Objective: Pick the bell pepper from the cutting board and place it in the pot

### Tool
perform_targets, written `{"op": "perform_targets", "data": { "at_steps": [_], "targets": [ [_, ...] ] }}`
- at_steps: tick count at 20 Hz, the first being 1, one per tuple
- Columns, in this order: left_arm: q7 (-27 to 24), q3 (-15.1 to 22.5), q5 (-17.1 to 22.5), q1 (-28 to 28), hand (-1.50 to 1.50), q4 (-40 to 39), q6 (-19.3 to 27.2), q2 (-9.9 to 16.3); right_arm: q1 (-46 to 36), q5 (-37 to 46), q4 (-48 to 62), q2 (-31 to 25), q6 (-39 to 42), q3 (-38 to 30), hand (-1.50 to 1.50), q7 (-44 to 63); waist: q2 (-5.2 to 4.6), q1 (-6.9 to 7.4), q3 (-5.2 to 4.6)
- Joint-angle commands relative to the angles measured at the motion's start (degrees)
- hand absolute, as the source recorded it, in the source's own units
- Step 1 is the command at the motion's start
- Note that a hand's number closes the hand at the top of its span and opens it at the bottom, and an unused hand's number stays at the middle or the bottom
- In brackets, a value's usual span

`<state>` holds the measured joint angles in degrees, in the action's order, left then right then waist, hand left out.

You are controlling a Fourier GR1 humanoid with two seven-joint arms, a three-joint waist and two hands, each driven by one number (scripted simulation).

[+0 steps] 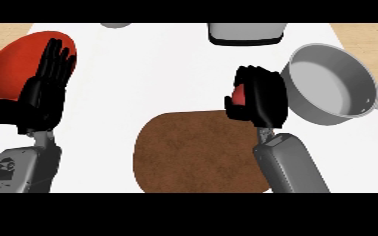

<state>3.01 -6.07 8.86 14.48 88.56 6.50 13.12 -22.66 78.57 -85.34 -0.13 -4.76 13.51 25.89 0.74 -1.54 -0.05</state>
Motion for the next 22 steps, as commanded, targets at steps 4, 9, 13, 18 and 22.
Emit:
{"op": "perform_targets", "data": {
  "at_steps": [4, 9, 13, 18, 22],
  "targets": [
    [0.8, 2.1, -1.2, 0.4, 0.0, 0.9, 1.2, -2.0, -7.0, 13.7, -6.8, 0.1, -2.3, 3.6, 1.5, 31.2, -0.09, 1.54, -0.05],
    [-0.5, 1.9, -1.6, -1.4, 0.0, 2.4, 1.4, -2.4, -4.0, 16.8, -16.6, -1.6, 4.2, 0.7, 1.5, 33.0, -0.42, 0.99, 0.03],
    [-0.2, 2.4, -2.4, -1.3, 0.0, 2.0, 0.9, -2.3, 0.4, 12.0, -20.1, -4.8, 7.7, -4.6, 1.5, 29.2, -0.61, 1.13, 0.06],
    [1.4, -1.8, 1.0, 3.1, 0.0, -0.7, -1.1, 0.3, 7.5, 4.5, -27.0, -11.3, 10.1, -12.9, 1.5, 23.7, -0.63, 0.76, 0.07],
    [0.1, -0.1, -0.4, 0.5, 0.0, 1.0, -0.6, -1.4, 11.6, -4.0, -25.5, -16.1, 2.0, -23.0, 1.5, 16.3, -0.67, 1.13, 0.1]
  ]
}}
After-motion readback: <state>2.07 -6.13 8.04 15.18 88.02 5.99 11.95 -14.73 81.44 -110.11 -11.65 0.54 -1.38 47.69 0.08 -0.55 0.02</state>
